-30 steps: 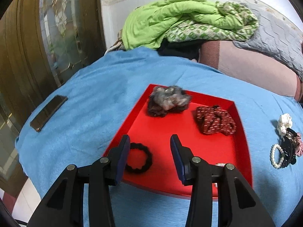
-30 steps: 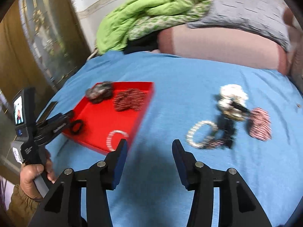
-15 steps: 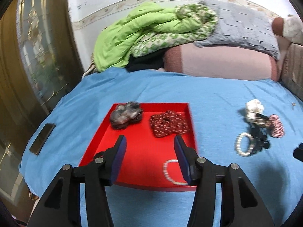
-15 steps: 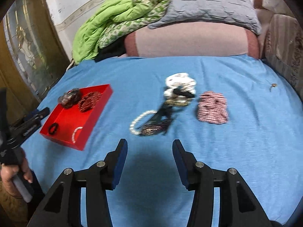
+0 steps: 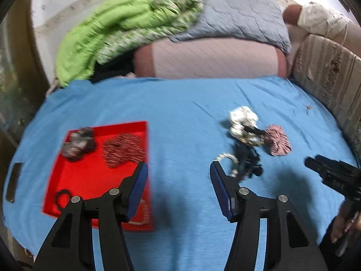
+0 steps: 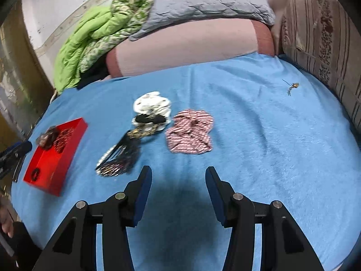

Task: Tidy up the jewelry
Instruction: 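Move both open tools back toward the remaining accessories, then grasp the black claw clip with the left tool while the right tool grasps the red plaid scrunchie, then lift the claw clip and plaid scrunchie off the sheet with both tools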

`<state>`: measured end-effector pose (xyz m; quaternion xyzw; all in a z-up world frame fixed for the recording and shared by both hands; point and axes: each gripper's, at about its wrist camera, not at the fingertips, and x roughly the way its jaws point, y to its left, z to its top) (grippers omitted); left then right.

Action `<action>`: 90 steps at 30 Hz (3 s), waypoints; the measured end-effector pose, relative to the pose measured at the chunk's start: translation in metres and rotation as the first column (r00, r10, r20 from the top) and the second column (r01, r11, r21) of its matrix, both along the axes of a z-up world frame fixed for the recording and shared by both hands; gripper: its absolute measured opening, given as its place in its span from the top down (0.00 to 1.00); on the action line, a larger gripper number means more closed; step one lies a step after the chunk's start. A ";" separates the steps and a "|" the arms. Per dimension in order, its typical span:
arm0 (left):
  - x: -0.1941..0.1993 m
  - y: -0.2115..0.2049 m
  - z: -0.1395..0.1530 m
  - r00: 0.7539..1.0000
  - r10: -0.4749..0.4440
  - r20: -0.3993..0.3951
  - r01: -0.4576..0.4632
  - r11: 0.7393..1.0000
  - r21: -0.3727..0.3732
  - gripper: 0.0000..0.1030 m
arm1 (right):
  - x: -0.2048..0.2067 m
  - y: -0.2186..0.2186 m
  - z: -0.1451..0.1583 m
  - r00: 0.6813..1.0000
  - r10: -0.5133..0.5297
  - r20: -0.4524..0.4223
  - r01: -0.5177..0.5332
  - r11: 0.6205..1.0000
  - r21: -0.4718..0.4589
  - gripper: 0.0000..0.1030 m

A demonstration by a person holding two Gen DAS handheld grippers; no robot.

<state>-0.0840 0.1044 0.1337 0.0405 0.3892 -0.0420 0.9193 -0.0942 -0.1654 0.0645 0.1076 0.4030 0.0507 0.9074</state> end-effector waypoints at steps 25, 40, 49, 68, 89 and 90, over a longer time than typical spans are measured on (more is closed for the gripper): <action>0.088 -0.095 -0.085 0.947 -0.214 -0.240 0.197 0.976 -0.093 0.69 | 0.095 -0.023 -0.050 0.998 -0.034 -0.054 0.039 0.995 0.093 0.48; 0.096 -0.101 -0.099 0.940 -0.213 -0.268 0.184 0.974 -0.130 0.94 | 0.111 -0.025 -0.064 0.997 -0.010 -0.071 0.021 0.988 0.152 0.79; 0.076 -0.097 -0.073 0.944 -0.239 -0.226 0.197 0.961 -0.196 0.96 | 0.100 -0.024 -0.048 0.999 -0.031 -0.030 0.035 0.990 0.140 0.89; 0.001 -0.047 -0.025 0.973 -0.195 -0.126 0.162 0.958 -0.236 0.96 | 0.045 -0.002 -0.015 0.997 -0.046 0.068 0.041 0.997 0.070 0.89; -0.053 -0.076 -0.021 0.934 -0.328 -0.138 0.345 0.930 0.126 0.96 | -0.005 0.001 -0.019 0.995 -0.094 0.039 0.091 0.993 0.081 0.89; -0.054 -0.072 -0.008 0.922 -0.369 -0.116 0.374 0.927 0.015 0.96 | -0.004 0.000 -0.020 0.995 -0.093 0.038 0.090 0.993 0.081 0.89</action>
